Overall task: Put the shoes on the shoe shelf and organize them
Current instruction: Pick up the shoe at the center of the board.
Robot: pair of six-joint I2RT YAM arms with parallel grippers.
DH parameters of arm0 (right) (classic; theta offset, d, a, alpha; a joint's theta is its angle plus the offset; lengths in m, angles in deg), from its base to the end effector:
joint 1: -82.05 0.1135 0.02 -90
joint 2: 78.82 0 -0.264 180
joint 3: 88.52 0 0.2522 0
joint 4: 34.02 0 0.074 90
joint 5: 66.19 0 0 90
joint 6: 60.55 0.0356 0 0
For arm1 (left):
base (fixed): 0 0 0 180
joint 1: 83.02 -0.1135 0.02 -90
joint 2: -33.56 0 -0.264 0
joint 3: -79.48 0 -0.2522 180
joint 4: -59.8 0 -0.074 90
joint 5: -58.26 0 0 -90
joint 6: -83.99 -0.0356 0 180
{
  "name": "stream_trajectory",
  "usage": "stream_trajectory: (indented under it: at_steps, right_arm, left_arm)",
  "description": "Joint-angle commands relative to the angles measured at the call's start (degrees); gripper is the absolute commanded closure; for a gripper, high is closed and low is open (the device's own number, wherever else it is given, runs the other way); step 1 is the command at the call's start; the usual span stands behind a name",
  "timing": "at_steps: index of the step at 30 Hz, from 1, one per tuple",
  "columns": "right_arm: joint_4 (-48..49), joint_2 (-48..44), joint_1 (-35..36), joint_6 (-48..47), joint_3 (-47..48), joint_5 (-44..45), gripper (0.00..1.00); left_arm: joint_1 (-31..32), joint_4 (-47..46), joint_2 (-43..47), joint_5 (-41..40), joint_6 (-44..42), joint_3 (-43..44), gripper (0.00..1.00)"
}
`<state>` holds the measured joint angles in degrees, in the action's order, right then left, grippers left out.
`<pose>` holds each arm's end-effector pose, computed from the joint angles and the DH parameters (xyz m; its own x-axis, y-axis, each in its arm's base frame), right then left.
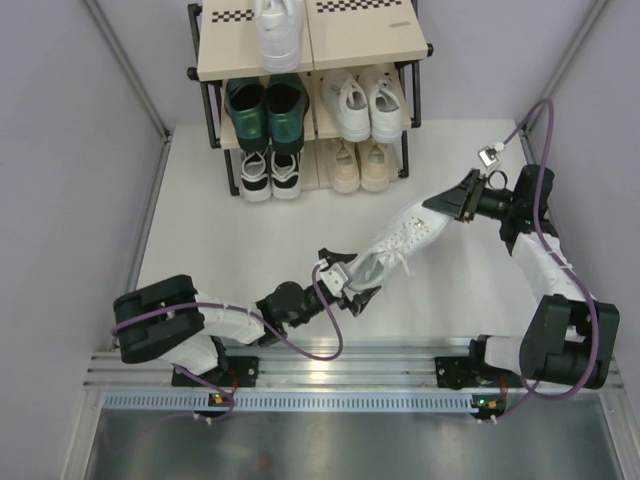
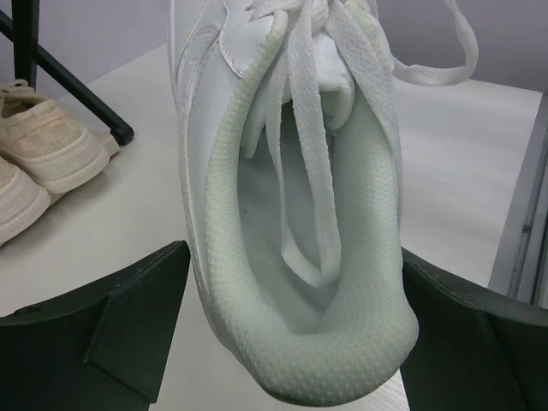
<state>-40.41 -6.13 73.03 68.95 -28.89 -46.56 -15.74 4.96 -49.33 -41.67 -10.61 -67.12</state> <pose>0.2701 -0.0089 0.2799 -0.7782 0.3399 -0.5281 -0.4270 0.3303 0.8418 0.1060 -0.2372 0.1939 0.1034 -0.0425 -0.9937 0.8367 0.5440 0.0638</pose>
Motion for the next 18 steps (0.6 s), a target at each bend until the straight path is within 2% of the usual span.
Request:
stream_trajectory:
  at_steps: [1, 10, 18]
  right_arm:
    - [4.49, -1.32, -0.56, 5.23, 1.07, -3.64, 1.00]
    - [4.40, -1.41, -0.56, 4.62, 0.28, -3.20, 1.00]
    - [4.40, -1.05, -0.56, 4.26, 0.28, -3.11, 1.00]
  left_arm:
    - [0.39, -1.98, 1.59, -0.44, -1.20, -0.39, 0.06]
    - [0.48, -2.15, 3.70, 0.44, 0.64, 2.60, 0.12]
    - [0.48, -4.17, 4.67, 0.44, 3.72, 1.46, 0.10]
